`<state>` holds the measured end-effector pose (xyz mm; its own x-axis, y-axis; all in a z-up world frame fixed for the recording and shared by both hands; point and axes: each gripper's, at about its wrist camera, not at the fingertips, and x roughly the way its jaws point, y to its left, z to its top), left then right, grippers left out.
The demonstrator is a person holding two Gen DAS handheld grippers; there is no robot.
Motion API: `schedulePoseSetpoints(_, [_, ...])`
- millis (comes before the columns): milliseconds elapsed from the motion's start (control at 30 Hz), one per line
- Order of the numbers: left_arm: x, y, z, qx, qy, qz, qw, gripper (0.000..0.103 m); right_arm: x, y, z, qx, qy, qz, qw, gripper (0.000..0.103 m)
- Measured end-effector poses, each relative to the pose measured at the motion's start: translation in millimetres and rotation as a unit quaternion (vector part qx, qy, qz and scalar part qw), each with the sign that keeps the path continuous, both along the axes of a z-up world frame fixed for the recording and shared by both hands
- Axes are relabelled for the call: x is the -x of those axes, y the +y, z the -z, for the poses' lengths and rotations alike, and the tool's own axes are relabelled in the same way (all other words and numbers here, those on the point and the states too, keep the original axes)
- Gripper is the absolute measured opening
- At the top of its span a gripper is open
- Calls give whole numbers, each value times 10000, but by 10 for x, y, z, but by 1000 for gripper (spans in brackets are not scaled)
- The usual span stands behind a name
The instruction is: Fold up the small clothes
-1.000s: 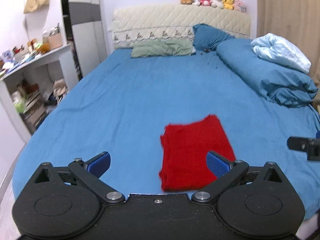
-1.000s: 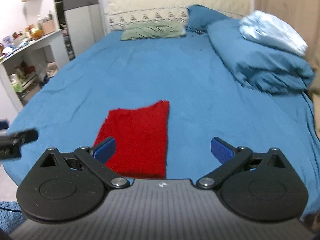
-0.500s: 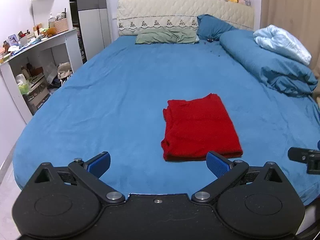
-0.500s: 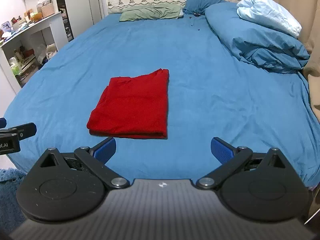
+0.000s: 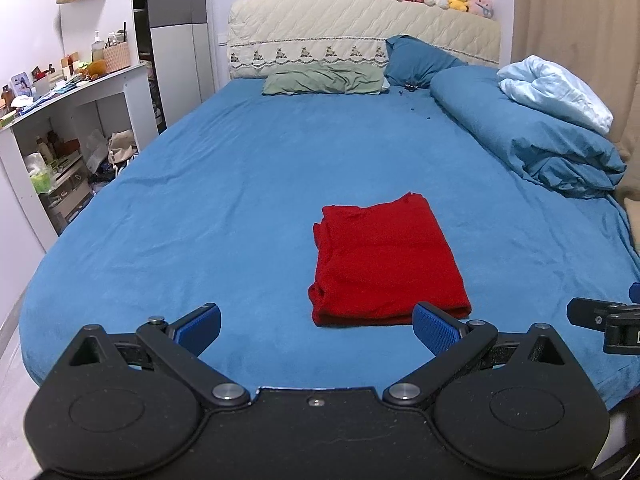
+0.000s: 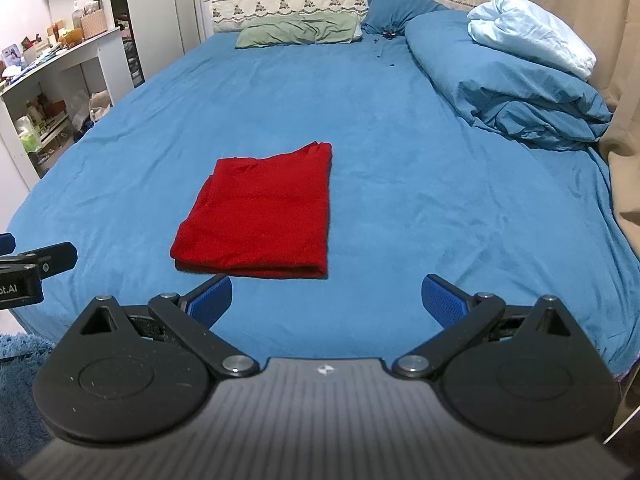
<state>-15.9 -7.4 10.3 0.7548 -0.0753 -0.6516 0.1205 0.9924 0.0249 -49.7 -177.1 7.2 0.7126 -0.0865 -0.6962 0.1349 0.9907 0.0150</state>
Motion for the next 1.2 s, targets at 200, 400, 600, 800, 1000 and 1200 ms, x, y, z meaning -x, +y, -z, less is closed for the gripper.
schedulePoseSetpoints(200, [0,7,0,1,-17,13,10000,103,1,7,-8,25,1,-7,10000,103])
schedulePoseSetpoints(400, [-2,4,-2,20,-21,26,10000,103,-2,19,-11,36,1,-6,10000,103])
schedulePoseSetpoints(600, [5,40,-20,66,-55,-2,10000,103,-19,25,-28,65,-1,-26,10000,103])
schedulePoseSetpoints(800, [-5,53,-33,89,-65,-16,9999,103,-60,26,-46,93,-9,-59,9999,103])
schedulePoseSetpoints(1000, [13,51,-31,111,-98,-13,9999,103,-69,43,-32,101,14,-76,9999,103])
schedulePoseSetpoints(1200, [18,46,-27,86,-122,-25,9999,103,-81,48,-18,93,26,-84,9999,103])
